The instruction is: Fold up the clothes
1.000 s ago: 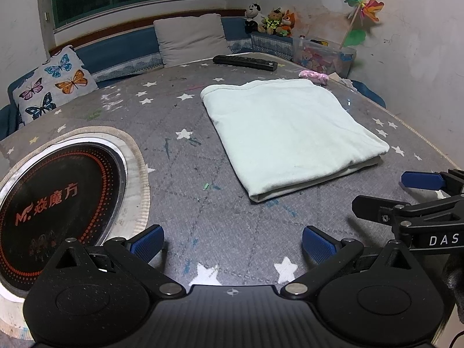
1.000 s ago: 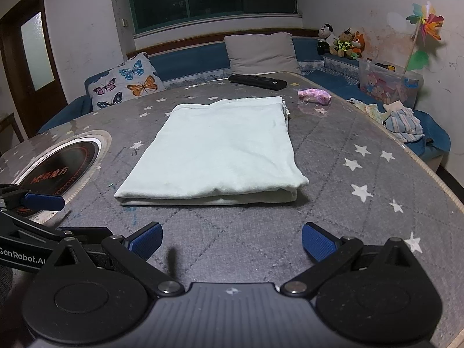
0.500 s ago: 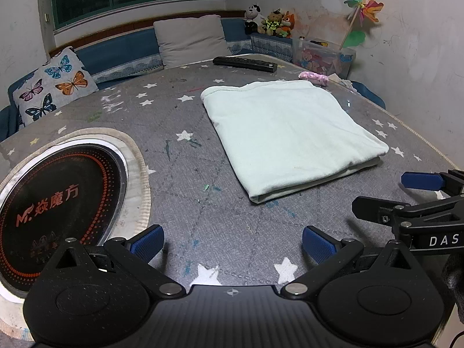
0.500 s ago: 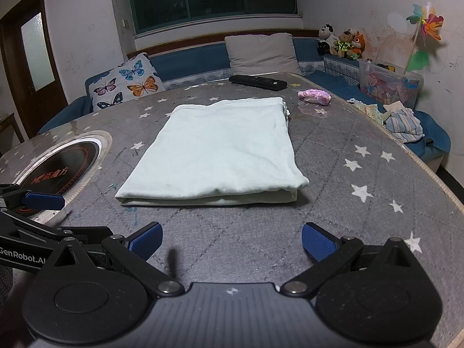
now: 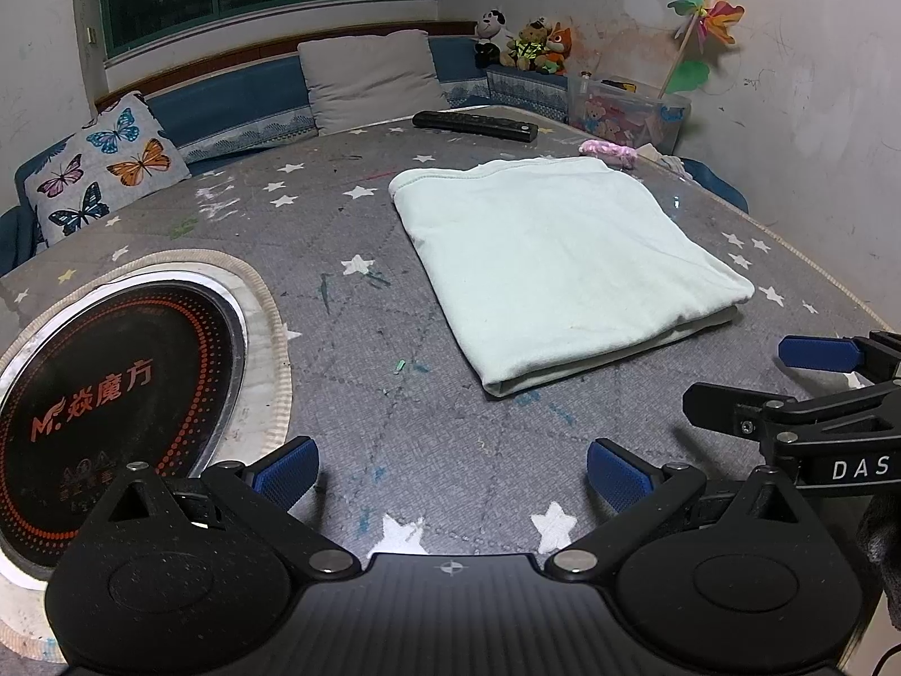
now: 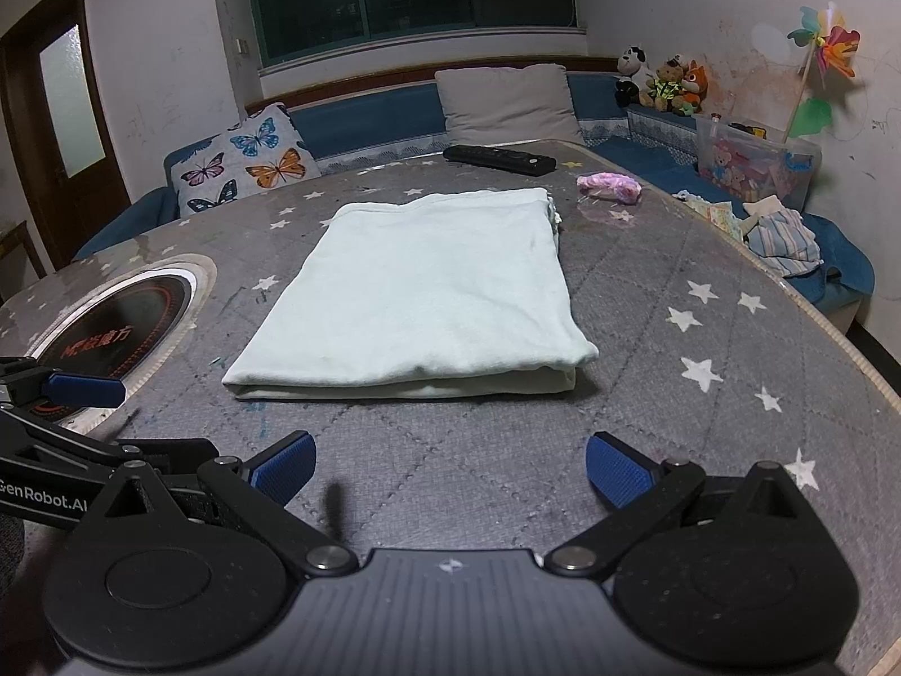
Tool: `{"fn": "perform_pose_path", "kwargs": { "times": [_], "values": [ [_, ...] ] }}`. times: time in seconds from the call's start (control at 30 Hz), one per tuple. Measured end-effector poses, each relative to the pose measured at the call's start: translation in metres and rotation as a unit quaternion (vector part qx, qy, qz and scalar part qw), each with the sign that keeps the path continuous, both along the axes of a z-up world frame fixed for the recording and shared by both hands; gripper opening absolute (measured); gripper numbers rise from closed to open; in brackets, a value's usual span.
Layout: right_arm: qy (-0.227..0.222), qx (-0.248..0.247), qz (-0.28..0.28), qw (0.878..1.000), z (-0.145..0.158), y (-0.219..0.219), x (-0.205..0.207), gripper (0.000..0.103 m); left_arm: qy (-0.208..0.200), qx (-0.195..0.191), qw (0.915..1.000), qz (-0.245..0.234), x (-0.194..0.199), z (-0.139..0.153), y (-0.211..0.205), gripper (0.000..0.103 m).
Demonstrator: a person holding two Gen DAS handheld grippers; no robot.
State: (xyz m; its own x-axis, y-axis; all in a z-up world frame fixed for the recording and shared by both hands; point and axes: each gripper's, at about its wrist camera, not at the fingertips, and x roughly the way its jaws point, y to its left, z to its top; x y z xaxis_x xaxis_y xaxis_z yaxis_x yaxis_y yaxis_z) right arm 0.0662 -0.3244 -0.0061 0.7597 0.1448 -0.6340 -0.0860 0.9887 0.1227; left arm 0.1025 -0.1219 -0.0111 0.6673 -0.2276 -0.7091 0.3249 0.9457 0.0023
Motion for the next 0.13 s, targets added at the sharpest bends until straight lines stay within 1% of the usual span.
{"fn": "perform_pose_path", "kwargs": {
  "times": [0.13],
  "values": [
    [0.000,0.000,0.000,1.000,0.0001,0.0003,-0.0004,0.103,-0.001,-0.001,1.0000,-0.001,-0.0006,0.0002,-0.0002,0.103]
  ]
}}
